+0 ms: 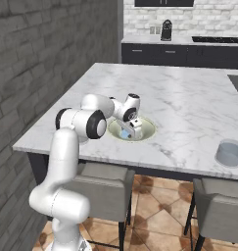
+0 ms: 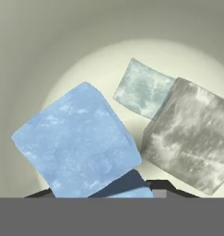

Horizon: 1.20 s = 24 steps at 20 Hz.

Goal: There are four ice cubes in the ice bowl. Place two ice cubes in each glass of water.

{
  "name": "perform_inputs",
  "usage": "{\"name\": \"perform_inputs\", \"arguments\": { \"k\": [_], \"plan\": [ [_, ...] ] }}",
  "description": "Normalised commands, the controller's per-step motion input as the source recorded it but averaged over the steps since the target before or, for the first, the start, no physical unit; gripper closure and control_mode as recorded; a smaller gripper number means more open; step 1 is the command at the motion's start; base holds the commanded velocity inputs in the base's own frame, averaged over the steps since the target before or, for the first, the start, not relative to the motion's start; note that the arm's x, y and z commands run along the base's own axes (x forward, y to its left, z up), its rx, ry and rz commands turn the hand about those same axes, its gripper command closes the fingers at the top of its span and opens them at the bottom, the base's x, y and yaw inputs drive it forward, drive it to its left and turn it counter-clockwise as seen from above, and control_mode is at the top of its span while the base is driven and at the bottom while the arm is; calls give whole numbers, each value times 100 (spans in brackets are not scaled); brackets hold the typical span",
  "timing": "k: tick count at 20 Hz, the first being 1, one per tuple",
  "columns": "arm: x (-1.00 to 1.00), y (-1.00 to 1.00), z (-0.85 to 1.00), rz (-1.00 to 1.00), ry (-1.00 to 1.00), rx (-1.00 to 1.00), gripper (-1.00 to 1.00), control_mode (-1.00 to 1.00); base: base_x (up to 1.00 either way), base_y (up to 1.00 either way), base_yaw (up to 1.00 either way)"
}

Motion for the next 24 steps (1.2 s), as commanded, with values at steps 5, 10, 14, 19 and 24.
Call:
{"name": "perform_inputs", "arguments": {
  "k": [5,10,14,19,24],
  "plan": [
    [0,0,4,0,0,0,100,-100,0,0,0],
    [-1,0,35,0,-1,0,100,-100,0,0,0],
    [0,0,46,-2,0,1,100,-100,0,0,0],
    [-29,10,41,-4,0,5,100,-100,0,0,0],
    [-38,33,30,-2,0,4,100,-100,0,0,0]
  ]
}}
